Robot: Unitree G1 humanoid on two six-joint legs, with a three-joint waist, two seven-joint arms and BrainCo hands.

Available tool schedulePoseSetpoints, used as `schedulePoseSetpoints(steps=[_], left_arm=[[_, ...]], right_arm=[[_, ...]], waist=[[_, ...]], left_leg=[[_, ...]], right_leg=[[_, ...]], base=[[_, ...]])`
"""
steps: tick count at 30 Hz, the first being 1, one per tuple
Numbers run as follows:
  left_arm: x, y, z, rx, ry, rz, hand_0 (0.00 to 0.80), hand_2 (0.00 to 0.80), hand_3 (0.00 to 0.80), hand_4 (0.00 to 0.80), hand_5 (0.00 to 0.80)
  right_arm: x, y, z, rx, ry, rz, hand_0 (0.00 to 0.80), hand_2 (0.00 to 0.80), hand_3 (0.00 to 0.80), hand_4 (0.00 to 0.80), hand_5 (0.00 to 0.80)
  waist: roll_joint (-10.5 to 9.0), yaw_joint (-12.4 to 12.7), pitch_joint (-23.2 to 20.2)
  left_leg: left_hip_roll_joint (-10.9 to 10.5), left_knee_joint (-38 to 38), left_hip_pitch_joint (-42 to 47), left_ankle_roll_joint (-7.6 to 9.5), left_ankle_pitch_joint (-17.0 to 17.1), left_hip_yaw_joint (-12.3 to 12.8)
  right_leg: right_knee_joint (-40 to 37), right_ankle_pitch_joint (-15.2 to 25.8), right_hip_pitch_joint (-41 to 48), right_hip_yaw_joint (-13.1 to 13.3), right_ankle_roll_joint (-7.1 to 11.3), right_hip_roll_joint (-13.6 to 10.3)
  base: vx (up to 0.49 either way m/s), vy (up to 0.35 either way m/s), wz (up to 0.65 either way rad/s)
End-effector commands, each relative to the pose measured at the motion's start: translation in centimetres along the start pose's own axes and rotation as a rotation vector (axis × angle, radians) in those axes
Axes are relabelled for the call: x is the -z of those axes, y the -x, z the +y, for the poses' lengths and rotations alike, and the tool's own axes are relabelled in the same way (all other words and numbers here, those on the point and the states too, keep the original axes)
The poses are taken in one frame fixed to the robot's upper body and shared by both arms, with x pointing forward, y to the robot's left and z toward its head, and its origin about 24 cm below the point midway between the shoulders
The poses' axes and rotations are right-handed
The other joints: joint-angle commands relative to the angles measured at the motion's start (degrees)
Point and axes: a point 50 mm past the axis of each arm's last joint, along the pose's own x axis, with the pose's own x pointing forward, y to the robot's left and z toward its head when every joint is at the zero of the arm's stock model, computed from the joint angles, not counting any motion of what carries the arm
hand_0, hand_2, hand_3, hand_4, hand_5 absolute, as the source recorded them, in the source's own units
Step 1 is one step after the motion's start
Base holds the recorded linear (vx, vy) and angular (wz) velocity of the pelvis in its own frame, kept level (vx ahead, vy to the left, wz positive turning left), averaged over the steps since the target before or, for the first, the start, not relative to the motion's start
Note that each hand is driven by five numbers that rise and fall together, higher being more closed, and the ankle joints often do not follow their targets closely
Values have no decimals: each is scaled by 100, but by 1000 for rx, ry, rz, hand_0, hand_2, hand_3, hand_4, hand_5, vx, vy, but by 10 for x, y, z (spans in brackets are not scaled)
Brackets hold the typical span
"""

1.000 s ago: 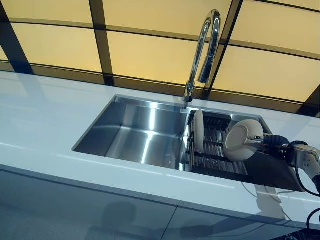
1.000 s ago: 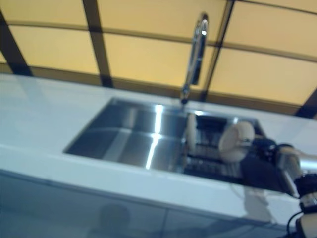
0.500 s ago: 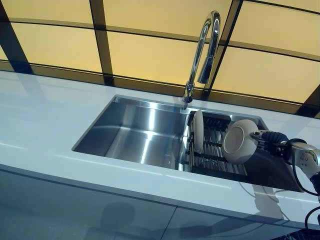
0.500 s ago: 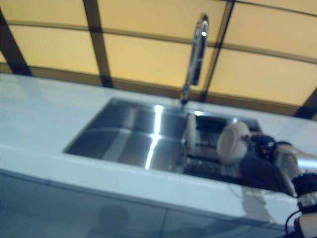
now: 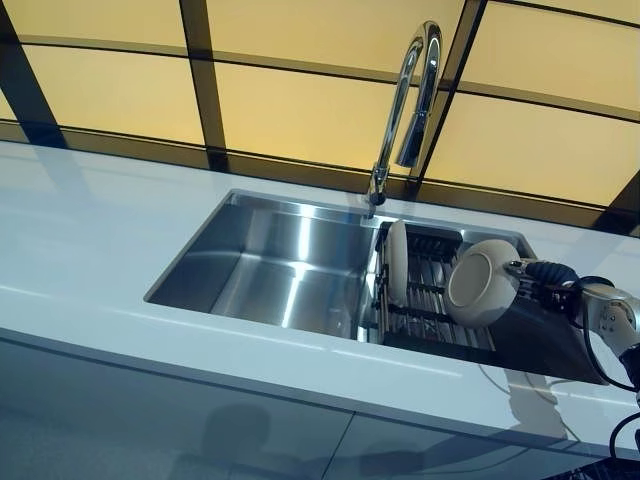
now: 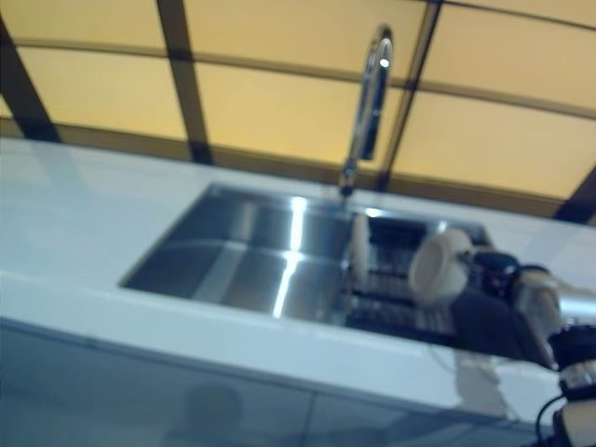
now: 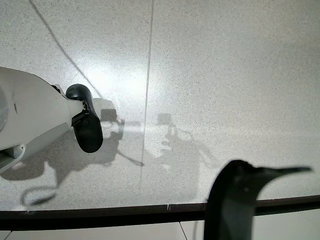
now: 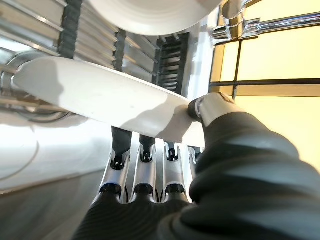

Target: Take plates into dishwasher

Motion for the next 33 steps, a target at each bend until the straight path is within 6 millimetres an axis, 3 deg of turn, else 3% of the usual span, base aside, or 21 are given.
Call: schedulePoseSetpoints(steps=[1,9,20,26,29,30,33], left_arm=[[3,-1,1,-4,-46,23,0,0,0,0,0],[0,-2,-1,0,-57,22,0,0,0,0,0],[-7,-3,-3,-1,-46,9,0,0,0,0,0],[-15,-3,4,-7,-86,-15,0,0,0,0,0],[-22,-2,9,-19,-135,-22,0,0,0,0,0],[-26,-2,15,-39,-137,-26,0,0,0,0,0],[-33,0,28,-85,-106,-34,0,0,0,0,0]], right_arm=[[-55,11,14,-38,21,-240,800,800,800,800,800],[-86,21,8,32,62,-333,800,800,800,800,800],[-100,30,-1,110,69,-379,800,800,800,800,800],[-101,35,-10,149,62,-375,800,800,800,800,800],[-98,37,-14,155,39,-397,800,800,800,800,800],[-98,38,-14,148,13,-423,800,800,800,800,800],[-101,41,-7,147,12,-450,800,800,800,800,800]], waist=[[-120,111,-201],[-213,86,-384],[-255,-19,-592],[-270,-79,-520],[-254,-150,-370],[-179,-210,-295],[29,-178,-254]], left_leg=[[45,-15,177,-65,-469,4],[43,34,288,-24,-547,76],[-10,171,414,95,-697,241],[-144,930,246,274,-1072,291],[-229,1043,202,272,-1120,333],[-205,890,259,256,-1055,335],[-106,584,62,360,-741,401]], right_leg=[[8,18,-38,-12,527,-235],[8,-1,54,40,534,-218],[168,-37,109,157,574,-258],[688,-104,-87,384,628,-385],[498,417,-402,308,850,-578],[689,500,-666,264,881,-542],[1732,9,-724,275,701,-234]], base=[[0,0,0],[-8,25,-2],[-47,74,-11],[-43,97,-10],[-79,84,-16],[-249,139,-10],[-379,124,-16]])
